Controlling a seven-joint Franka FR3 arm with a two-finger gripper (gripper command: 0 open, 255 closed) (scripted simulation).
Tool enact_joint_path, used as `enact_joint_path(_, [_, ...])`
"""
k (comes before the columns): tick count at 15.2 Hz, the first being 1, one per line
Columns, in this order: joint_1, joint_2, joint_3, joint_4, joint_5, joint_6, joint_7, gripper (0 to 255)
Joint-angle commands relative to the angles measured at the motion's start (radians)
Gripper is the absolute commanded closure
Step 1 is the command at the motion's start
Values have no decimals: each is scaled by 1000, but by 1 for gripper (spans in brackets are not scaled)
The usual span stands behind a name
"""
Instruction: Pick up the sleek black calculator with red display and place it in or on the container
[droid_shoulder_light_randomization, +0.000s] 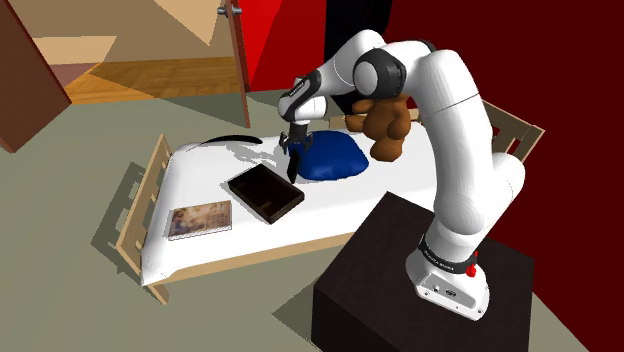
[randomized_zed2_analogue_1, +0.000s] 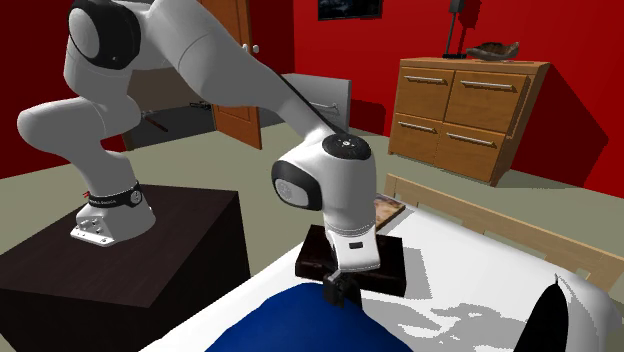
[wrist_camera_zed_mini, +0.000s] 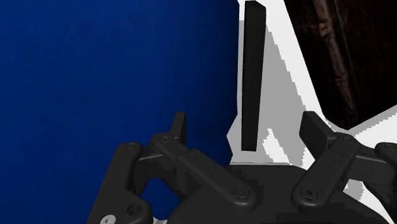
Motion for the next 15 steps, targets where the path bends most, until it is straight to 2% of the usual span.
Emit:
enact_joint_path(1, [1, 5, 1, 2, 1, 4, 1, 0])
enact_joint_path(6, [1, 5, 1, 2, 1, 4, 1, 0])
enact_joint_path(7, [1, 5, 1, 2, 1, 4, 1, 255])
enact_joint_path(15, [2, 4, 1, 1, 0, 4, 2, 255])
